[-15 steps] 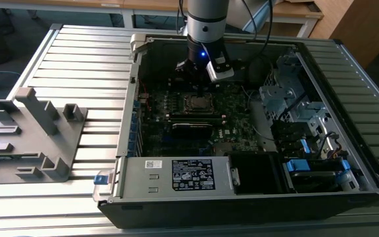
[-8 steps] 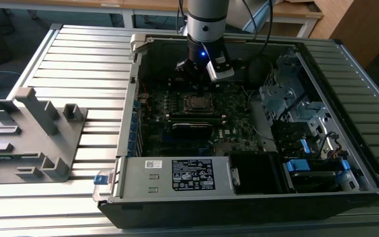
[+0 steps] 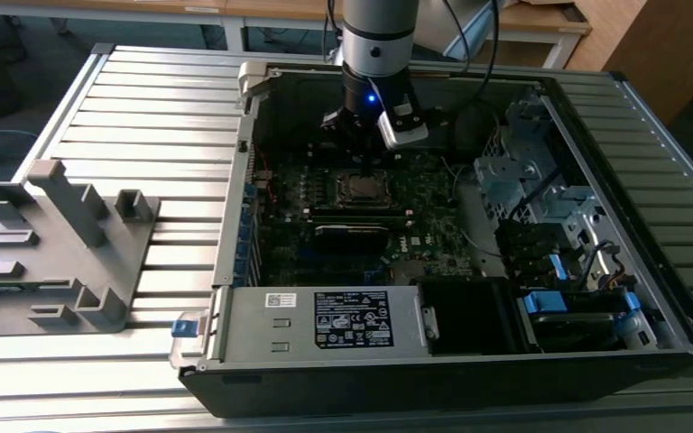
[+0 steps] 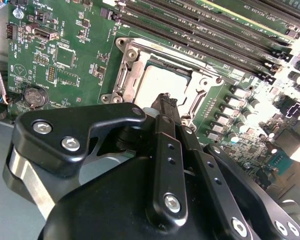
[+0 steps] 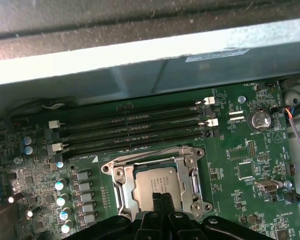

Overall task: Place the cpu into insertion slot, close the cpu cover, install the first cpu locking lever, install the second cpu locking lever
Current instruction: 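Install the second cpu locking lever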

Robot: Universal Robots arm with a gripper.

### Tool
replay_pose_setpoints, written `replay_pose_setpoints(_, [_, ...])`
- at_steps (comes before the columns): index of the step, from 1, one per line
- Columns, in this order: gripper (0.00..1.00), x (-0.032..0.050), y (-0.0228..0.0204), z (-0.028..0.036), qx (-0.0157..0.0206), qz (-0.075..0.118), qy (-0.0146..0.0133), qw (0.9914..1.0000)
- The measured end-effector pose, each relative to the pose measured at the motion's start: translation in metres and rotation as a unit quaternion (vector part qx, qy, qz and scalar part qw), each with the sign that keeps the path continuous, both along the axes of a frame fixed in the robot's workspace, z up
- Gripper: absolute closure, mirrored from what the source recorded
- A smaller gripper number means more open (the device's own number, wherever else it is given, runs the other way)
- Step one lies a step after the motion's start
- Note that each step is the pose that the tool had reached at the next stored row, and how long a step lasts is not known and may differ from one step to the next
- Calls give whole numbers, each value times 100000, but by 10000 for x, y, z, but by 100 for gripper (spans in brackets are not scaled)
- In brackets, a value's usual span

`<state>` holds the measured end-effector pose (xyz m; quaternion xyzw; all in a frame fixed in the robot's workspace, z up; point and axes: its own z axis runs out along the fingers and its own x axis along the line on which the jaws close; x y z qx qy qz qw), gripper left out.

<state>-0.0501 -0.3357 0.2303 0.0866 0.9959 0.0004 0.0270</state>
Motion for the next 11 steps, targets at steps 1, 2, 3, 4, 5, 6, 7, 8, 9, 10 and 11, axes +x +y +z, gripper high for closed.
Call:
replay_pose_setpoints(1, [89, 0, -6, 0, 5, -2, -3, 100000])
replay_pose_setpoints(2, [89, 0, -14, -1, 14, -4, -6, 100000])
replay_pose_setpoints(3, [89, 0, -24, -1, 12, -4, -7, 100000])
replay_pose_setpoints(4, [89, 0, -36, -1, 12, -5, -9, 100000])
replay_pose_setpoints(5, [89, 0, -50, -1, 11, -3, -8, 100000])
replay_pose_setpoints(6, [89, 0, -64, -1, 8, -4, -9, 100000])
replay_pose_setpoints(7, [89, 0, -75, -2, 17, -4, -11, 100000])
replay_pose_setpoints(8, [89, 0, -83, -1, 17, -5, -10, 100000])
replay_pose_setpoints(9, [89, 0, -87, -2, 23, -5, -16, 100000])
replay_pose_setpoints(10, [89, 0, -88, -2, 23, -12, -14, 100000])
replay_pose_setpoints(11, [89, 0, -88, -1, 18, -17, -11, 100000])
